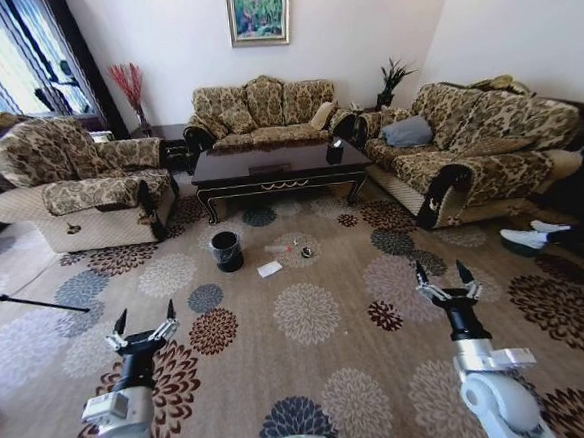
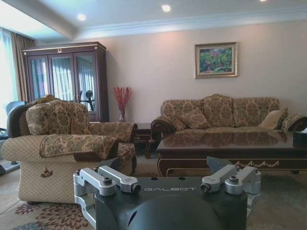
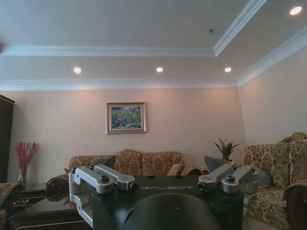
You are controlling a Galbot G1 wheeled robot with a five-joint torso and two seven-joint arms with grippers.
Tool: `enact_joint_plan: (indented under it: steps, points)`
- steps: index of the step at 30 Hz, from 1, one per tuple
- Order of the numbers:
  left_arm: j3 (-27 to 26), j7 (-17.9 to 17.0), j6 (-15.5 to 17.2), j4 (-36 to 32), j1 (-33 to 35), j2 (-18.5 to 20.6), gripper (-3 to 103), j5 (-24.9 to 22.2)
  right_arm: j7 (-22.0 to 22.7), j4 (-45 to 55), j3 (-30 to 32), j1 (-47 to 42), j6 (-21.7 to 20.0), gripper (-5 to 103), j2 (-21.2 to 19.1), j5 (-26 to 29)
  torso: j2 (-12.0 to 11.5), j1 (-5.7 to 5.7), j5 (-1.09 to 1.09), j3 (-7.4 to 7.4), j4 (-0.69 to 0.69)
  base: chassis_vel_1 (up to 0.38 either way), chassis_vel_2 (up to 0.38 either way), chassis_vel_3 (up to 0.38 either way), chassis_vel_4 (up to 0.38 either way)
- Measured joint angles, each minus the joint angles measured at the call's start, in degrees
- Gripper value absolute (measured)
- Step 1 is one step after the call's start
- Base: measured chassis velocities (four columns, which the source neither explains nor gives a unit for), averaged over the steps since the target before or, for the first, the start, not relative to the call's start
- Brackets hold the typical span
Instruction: Move to the front of the table and pick up the trash from the floor, then place it into the trash bin.
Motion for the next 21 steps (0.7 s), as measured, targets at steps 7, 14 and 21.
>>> enact_joint_plan:
  steps: [7,14,21]
  points:
    - [-0.59,0.01,-0.08,-0.81,0.01,0.24,100,-0.7,-0.26,-0.26,-0.55,-0.4,0.41,100,-0.26,-0.6,-2.51,-1.14,0.0,-1.35,0.0,0.0,0.0,0.0,0.0]
    - [-1.65,-0.11,0.59,-2.53,-0.11,2.16,100,-3.26,-2.13,3.37,1.56,-3.36,-0.63,100,0.15,-1.82,-4.45,-2.04,-0.02,-2.45,0.0,0.0,0.0,0.0,0.0]
    - [-2.06,-0.09,2.38,-3.98,-1.72,4.02,100,-4.8,-3.62,7.99,4.54,-6.2,-1.11,100,0.92,-2.41,-6.74,-3.02,-0.03,-3.72,0.0,0.0,0.0,0.0,0.0]
